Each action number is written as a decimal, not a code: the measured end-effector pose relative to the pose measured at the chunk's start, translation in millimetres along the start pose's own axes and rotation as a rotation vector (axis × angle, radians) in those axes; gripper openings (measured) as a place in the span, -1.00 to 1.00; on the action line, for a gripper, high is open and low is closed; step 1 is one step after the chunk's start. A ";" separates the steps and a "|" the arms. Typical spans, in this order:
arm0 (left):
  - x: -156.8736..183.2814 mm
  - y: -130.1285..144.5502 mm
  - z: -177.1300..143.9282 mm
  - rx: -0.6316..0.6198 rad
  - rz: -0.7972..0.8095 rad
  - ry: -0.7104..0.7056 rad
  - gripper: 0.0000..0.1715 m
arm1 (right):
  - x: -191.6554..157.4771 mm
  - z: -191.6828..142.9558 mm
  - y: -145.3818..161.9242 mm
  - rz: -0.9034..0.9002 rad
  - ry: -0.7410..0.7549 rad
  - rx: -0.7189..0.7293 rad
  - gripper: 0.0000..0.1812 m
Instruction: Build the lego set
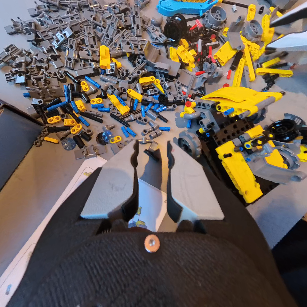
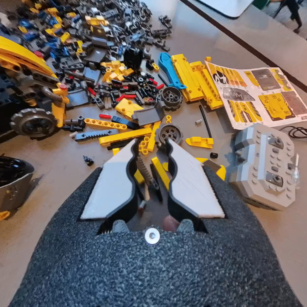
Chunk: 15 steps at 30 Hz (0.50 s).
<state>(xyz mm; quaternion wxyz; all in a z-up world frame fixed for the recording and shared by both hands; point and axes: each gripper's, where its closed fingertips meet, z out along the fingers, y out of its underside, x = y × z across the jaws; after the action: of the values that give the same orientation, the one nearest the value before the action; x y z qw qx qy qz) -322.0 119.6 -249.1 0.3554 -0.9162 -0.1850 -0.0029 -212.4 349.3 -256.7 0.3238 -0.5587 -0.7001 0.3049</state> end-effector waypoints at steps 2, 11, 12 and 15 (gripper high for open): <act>6.6 0.8 -1.1 -0.004 0.012 0.030 -0.60 | -19.2 -3.2 -16.2 0.011 -0.102 0.072 -0.64; 31.6 2.3 2.5 -0.037 0.023 0.170 -0.56 | -124.8 13.5 -49.1 -0.179 -0.513 0.077 -0.36; 31.8 2.2 2.7 -0.039 0.020 0.173 -0.56 | -130.4 17.4 -50.4 -0.182 -0.538 0.065 -0.35; 32.7 2.3 1.2 -0.041 0.021 0.176 -0.55 | -142.1 27.3 -51.3 -0.199 -0.588 0.021 -0.45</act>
<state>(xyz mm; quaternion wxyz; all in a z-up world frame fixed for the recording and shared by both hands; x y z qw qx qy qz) -290.9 129.8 -247.1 0.3515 -0.9213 -0.1434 -0.0838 -240.5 198.6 -248.7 0.1414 -0.3719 -0.8117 0.4276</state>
